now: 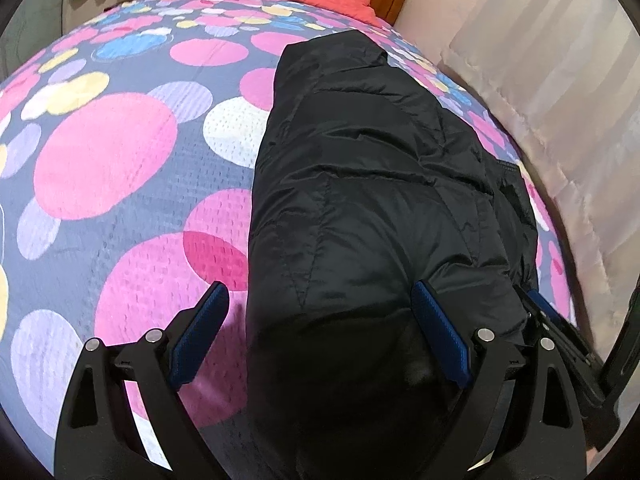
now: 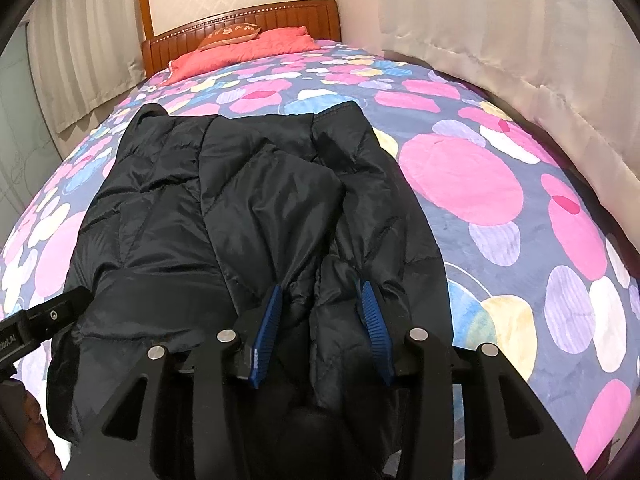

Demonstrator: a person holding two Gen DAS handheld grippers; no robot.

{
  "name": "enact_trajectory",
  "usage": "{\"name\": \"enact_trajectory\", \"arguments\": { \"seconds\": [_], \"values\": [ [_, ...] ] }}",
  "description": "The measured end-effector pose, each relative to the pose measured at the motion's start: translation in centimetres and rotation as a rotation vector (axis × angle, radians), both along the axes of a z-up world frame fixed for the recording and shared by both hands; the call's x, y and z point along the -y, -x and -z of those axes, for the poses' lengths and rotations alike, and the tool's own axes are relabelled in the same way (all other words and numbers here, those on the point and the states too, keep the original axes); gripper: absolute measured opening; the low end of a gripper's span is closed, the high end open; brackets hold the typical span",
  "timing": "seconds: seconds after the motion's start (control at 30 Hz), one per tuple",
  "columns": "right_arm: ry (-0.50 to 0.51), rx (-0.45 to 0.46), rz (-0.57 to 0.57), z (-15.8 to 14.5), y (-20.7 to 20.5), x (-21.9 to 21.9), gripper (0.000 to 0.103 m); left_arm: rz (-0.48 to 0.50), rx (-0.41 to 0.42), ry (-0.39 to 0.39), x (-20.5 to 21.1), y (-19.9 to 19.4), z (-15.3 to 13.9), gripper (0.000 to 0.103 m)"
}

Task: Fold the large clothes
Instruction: 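Lift the folded black jacket with both tools, then roll both tools and fold the jacket bundle over onto itself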

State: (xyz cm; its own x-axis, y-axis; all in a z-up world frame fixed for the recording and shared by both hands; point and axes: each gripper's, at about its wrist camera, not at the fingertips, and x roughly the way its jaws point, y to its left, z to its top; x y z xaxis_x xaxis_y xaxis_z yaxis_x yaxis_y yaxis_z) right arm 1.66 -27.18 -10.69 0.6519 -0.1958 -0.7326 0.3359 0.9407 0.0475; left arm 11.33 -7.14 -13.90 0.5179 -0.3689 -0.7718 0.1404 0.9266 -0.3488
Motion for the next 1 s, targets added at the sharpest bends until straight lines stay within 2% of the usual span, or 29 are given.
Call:
{"name": "enact_trajectory", "arguments": {
  "seconds": [0.37, 0.6, 0.73, 0.93, 1.0],
  "values": [
    [-0.042, 0.02, 0.016, -0.1, 0.6, 0.9, 0.05, -0.014, -0.015, 0.045, -0.2, -0.2, 0.0, 0.092],
    [-0.085, 0.034, 0.021, -0.5, 0.9, 1.5, 0.053, -0.022, -0.044, 0.136, -1.5, -0.4, 0.3, 0.092],
    [-0.117, 0.056, 0.023, -1.4, 1.1, 2.0, 0.055, -0.057, -0.021, 0.213, -2.9, -0.5, -0.8, 0.092],
    [-0.18, 0.128, 0.026, -3.6, 1.1, 3.7, 0.075, -0.099, 0.004, 0.345, -5.8, -1.8, -2.1, 0.092],
    [-0.217, 0.15, 0.034, -4.0, 0.8, 4.8, 0.078, -0.115, -0.009, 0.374, -6.5, -2.5, -1.7, 0.092]
  ]
}}
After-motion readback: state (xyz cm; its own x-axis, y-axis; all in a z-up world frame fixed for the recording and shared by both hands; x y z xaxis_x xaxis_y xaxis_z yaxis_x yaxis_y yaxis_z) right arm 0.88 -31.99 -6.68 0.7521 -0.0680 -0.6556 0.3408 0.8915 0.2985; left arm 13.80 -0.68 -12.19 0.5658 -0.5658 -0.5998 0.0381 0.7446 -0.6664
